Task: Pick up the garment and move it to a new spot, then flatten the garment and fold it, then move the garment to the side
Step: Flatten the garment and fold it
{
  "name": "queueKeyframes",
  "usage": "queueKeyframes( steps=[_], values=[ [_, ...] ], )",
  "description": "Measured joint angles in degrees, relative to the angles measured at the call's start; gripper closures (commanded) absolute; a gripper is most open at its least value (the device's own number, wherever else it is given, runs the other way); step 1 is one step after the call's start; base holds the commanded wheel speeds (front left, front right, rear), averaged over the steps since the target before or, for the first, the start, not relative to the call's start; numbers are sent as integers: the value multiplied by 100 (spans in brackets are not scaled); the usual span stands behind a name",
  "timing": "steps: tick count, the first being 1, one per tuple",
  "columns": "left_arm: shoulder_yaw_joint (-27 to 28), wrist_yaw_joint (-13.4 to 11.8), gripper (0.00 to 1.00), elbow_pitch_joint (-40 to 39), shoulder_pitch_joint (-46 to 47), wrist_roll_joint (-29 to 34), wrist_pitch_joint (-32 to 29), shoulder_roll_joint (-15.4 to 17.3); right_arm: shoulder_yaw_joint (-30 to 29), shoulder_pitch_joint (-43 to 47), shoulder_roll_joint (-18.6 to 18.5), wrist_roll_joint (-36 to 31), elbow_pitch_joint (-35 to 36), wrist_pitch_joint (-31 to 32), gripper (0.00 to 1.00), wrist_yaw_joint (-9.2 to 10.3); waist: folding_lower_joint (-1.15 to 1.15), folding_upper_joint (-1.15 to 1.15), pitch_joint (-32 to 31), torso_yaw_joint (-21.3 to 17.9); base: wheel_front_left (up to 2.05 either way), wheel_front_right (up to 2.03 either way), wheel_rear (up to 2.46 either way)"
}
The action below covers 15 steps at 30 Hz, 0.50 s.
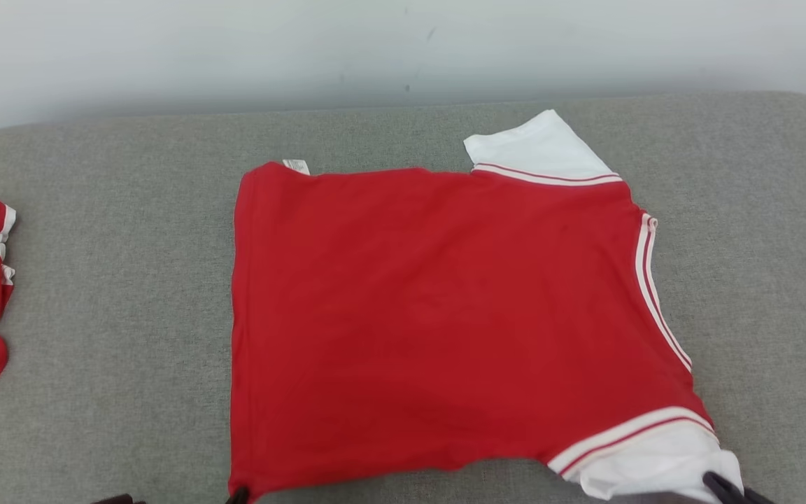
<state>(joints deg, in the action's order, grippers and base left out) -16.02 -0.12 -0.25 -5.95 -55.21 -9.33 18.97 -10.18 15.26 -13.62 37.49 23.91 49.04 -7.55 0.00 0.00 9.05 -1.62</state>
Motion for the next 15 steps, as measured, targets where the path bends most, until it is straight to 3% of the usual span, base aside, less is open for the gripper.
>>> queueKeyframes(
  steps=[8, 15],
  values=[
    [107, -140, 100, -319, -232, -24, 22, 101, -158, 199, 162, 14, 259, 63, 100, 0, 0, 0, 36, 21, 0, 0, 0],
    [124, -105, 100, -189, 219, 187, 330, -26, 121, -352, -169, -12, 123, -520, 100, 0, 0, 0, 25, 108, 0, 0, 0]
  ],
)
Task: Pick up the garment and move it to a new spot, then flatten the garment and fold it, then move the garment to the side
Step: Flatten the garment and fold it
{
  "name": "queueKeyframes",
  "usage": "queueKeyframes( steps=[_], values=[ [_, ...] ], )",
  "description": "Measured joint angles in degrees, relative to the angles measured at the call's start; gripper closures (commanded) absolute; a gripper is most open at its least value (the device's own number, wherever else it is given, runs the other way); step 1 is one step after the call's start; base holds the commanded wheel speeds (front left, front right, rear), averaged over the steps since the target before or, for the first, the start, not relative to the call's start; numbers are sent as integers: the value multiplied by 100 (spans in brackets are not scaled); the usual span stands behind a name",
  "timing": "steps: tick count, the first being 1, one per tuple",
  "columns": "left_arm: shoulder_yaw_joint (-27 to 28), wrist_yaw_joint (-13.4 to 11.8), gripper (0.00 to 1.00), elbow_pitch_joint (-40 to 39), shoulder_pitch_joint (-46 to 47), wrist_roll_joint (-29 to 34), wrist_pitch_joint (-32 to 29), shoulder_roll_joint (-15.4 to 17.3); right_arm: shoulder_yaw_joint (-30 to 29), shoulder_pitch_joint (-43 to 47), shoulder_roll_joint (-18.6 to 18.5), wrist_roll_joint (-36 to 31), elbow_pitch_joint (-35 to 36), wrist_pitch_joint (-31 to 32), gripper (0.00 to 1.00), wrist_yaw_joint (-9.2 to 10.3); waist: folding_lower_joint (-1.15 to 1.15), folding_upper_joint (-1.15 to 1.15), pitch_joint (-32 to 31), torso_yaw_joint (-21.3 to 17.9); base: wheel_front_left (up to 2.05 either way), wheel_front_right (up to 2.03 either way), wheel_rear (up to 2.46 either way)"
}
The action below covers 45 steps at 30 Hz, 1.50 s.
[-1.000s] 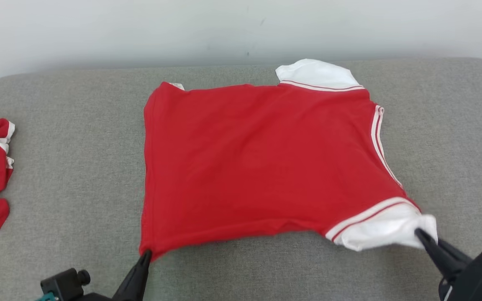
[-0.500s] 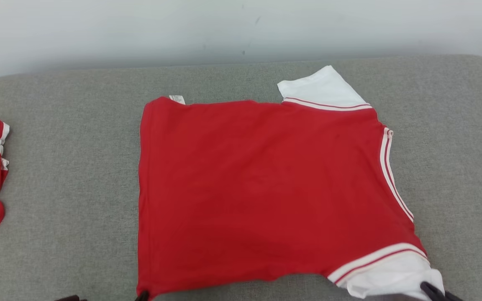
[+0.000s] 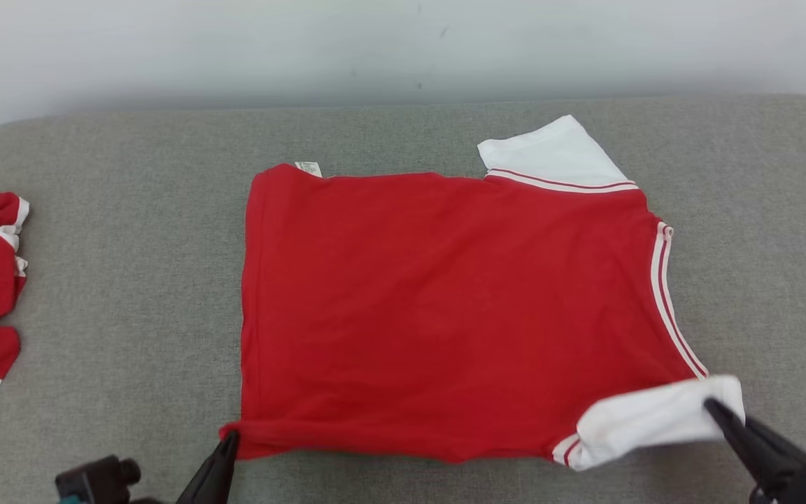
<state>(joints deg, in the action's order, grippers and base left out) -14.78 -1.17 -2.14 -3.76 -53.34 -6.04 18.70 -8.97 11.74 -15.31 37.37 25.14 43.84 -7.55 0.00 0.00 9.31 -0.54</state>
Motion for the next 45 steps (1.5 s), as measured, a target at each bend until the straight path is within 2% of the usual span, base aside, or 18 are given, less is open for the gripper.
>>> queueKeyframes(
  steps=[5, 15, 22, 30, 45],
  values=[
    [-155, 110, 100, 214, 429, 67, 74, -194, 324, -544, -446, -18, -242, -675, 100, 0, 0, 0, 23, 44, 0, 0, 0],
    [-266, 220, 100, 893, 1350, 396, 350, -357, 1165, -1560, -1269, 10, -1109, -1996, 100, 0, 1, 0, 242, 91, 0, 0, 0],
    [-424, 243, 100, 1421, 1985, 855, 610, -386, 1579, -2106, -1544, 133, -1592, -2718, 100, 0, 1, 0, 442, 147, 0, 0, 0],
    [-465, 320, 100, 1896, 2379, 925, 799, -449, 1981, -2680, -1847, 189, -2045, -3278, 100, 0, 1, -1, 651, 179, 0, 0, 0],
    [-528, 353, 100, 2281, 2787, 1002, 846, -474, 2440, -3362, -1960, 159, -2574, -3796, 100, 0, 0, 0, 900, 234, 0, 0, 0]
  ],
)
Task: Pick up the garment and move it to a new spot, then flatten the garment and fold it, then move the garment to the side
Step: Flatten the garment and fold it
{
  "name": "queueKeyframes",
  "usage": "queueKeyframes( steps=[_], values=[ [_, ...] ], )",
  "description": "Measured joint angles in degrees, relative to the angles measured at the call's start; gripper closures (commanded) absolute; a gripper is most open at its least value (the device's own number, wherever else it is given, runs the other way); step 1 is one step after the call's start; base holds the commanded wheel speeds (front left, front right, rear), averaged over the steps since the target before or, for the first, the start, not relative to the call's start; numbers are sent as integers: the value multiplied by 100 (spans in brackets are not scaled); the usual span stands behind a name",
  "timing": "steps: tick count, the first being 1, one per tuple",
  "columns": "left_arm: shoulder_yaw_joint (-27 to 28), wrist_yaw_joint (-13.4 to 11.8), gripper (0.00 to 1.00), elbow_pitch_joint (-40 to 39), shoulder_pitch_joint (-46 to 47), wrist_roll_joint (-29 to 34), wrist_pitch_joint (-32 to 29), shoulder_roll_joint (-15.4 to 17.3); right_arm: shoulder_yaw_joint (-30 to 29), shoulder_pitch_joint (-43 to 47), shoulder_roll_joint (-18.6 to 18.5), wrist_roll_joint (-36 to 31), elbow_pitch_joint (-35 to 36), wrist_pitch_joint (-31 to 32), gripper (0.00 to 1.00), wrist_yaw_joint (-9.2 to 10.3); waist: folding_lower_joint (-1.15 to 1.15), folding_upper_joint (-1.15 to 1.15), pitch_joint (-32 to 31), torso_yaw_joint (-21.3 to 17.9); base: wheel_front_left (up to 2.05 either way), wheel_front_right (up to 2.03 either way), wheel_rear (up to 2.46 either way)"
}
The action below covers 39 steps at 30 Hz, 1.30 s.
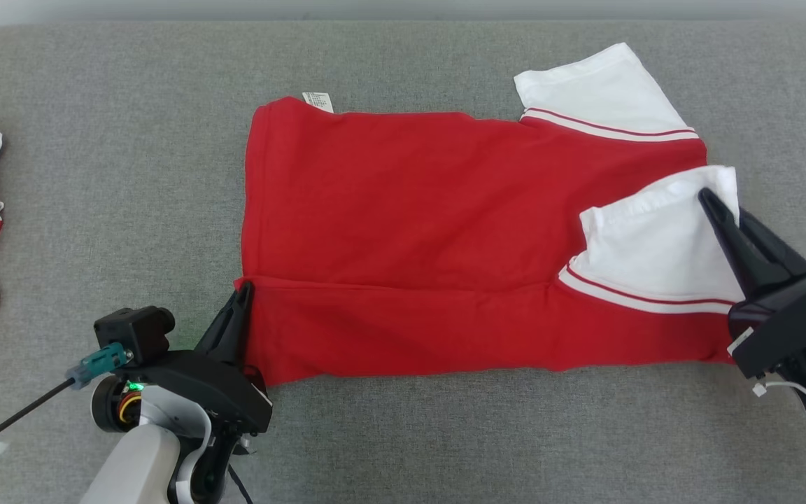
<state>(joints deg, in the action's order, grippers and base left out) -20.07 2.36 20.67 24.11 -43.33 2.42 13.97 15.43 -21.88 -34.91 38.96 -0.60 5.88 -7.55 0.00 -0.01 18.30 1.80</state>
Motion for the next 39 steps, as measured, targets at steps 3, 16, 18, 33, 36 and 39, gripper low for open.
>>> queueKeyframes(
  steps=[3, 16, 18, 33, 36, 39],
  values=[
    [-33, 0, 100, 65, 9, 2, -18, -19, 64, -124, -16, -13, -60, -143, 100, 0, 0, 0, 21, 21, 0, 0, 0],
    [-125, 3, 100, 222, -5, -13, 0, -87, -92, -164, -8, -80, -229, -515, 100, 0, 0, 0, 26, 130, 0, 0, 0],
    [-135, 2, 100, 242, -5, -13, 3, -90, -113, -172, 73, -80, -325, -524, 100, 0, -1, 0, 32, 139, 0, 0, 0],
    [-235, -101, 0, 465, 63, 162, 307, -113, -207, -626, 634, -399, -1618, -231, 0, 0, 0, 1, -89, 170, 0, 0, 0],
    [-274, -170, 0, 435, -8, 254, 365, -32, -366, -553, 686, -442, -1672, 98, 0, 0, -1, 1, -193, 173, 0, 0, 0],
    [-349, -255, 0, 391, -209, 403, 390, 60, -616, -289, 761, -514, -1623, 464, 0, 0, -1, 1, -305, 167, 0, 0, 0]
  ],
)
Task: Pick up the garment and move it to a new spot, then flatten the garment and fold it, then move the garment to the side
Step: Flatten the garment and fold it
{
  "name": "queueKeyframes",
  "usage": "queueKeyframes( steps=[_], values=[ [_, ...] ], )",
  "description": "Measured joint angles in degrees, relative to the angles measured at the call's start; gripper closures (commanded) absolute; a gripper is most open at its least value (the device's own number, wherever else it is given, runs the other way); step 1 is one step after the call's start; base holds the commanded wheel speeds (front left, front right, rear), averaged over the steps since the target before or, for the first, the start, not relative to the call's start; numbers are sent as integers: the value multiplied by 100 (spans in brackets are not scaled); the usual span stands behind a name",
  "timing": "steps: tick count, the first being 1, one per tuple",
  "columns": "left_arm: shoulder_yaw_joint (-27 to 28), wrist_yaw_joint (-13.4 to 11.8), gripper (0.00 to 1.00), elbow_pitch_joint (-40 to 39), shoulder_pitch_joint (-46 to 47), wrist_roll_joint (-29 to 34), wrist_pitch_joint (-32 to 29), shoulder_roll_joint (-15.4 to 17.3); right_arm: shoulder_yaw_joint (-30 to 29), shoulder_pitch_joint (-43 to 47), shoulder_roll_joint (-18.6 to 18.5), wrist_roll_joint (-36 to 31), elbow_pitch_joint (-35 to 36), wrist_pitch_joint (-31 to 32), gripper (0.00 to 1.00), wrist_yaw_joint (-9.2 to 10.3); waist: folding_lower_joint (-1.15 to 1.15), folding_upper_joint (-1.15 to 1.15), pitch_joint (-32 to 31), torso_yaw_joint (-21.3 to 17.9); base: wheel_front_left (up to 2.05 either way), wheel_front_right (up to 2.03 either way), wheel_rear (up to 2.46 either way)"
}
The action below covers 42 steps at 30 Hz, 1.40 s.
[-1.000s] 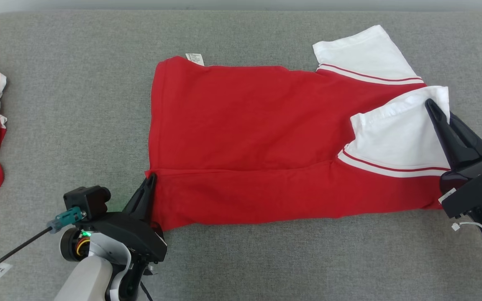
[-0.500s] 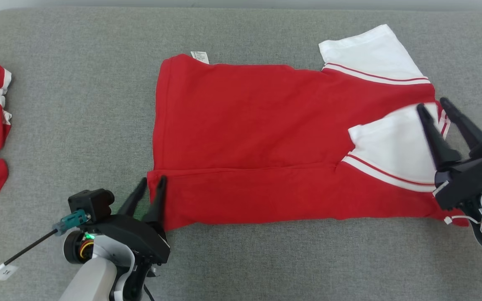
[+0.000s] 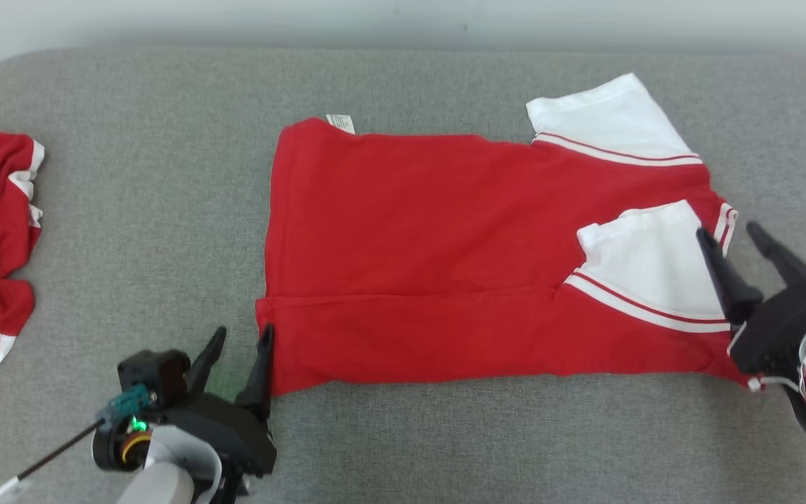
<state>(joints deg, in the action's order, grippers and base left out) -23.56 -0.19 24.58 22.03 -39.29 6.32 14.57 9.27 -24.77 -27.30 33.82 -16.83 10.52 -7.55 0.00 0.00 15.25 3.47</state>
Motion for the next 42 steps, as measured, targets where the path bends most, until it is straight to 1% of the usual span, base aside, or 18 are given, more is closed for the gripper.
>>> queueKeyframes(
  steps=[5, 11, 16, 19, 23, 29, 30, 31, 32, 33, 37, 42],
  values=[
    [-33, -115, 0, -118, -336, -20, -59, 44, -478, 487, 274, -113, 197, 550, 0, 0, 0, 0, -151, -57, 0, 0, 0],
    [-148, -241, 0, -218, -457, -5, -245, 56, -1047, 845, 683, -383, 275, 988, 0, 0, -1, 0, -152, -148, 0, 0, 0],
    [-231, -333, 0, -226, -456, 22, -335, 16, -1367, 884, 1017, -627, 248, 1236, 0, 0, 0, 0, -28, -152, 0, 0, 0],
    [-276, -385, 0, -191, -373, 69, -355, -7, -1515, 865, 1123, -716, 135, 1336, 0, 0, 0, 0, 56, -135, 0, 0, 0],
    [-398, -410, 0, -85, -238, 152, -447, -35, -1794, 826, 1372, -1049, 41, 1530, 0, 0, 0, 0, 141, -101, 0, 0, 0],
    [-508, -393, 0, 66, -92, 145, -706, -70, -1945, 726, 1524, -1131, -9, 1987, 0, 0, -1, 1, 193, -64, 0, 0, 0],
    [-523, -381, 0, 80, -75, 131, -787, -68, -1954, 727, 1536, -1148, 3, 2078, 15, 0, -1, 1, 189, -63, 0, 0, 0],
    [-531, -375, 22, 94, -64, 104, -855, -68, -1963, 734, 1549, -1165, 33, 2179, 53, 0, -1, 1, 183, -64, 0, 0, 0],
    [-535, -335, 59, 108, -56, 81, -911, -66, -1975, 756, 1564, -1177, 68, 2254, 80, 0, -1, 1, 176, -66, 0, 0, 0],
    [-541, -324, 100, 116, -55, 52, -953, -62, -1984, 789, 1582, -1184, 111, 2310, 100, 0, -1, 2, 165, -69, 0, 0, 0],
    [-592, -230, 100, 167, -81, -35, -1160, -43, -2128, 974, 1678, -1225, 311, 2427, 100, -2, 0, 1, 78, -82, 0, 0, 0],
    [-579, -182, 100, 48, -216, -223, -1322, 27, -2308, 1265, 1778, -1224, 651, 2552, 100, -2, 1, 0, -61, -92, 0, 0, 0]
  ],
)
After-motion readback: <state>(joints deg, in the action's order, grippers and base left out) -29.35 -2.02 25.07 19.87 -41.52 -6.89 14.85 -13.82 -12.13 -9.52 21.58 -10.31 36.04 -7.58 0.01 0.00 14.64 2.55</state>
